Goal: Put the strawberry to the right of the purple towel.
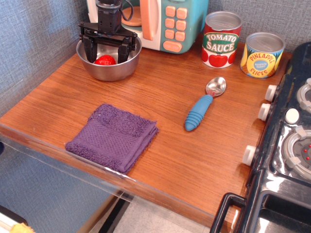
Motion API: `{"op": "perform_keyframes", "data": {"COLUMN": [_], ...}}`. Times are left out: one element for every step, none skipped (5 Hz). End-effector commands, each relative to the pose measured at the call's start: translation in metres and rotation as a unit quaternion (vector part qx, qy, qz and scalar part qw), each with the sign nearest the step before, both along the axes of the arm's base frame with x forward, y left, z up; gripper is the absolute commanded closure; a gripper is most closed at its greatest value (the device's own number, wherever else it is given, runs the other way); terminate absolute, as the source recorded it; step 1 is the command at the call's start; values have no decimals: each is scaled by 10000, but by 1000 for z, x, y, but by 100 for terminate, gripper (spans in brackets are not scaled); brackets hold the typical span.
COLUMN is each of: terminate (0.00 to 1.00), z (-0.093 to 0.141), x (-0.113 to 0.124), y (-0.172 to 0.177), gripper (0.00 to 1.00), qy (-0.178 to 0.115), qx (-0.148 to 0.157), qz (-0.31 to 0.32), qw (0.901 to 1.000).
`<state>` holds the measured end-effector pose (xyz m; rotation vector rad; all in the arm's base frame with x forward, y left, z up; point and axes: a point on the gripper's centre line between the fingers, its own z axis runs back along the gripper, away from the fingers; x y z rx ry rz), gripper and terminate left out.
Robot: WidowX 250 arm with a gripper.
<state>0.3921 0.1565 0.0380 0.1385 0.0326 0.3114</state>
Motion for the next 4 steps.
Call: {"op": "perform_keyframes", "data": {"terminate": [0, 0, 0, 0], "z": [8, 7, 3, 9], "x": [-6, -6, -9, -11], "y": [8, 8, 9, 10], "gripper": [0, 0, 0, 100], "qy": [3, 21, 57, -48], "qx": [130, 126, 109, 160], "qz": [0, 12, 58, 115], "qw": [9999, 9999, 9999, 9998]}}
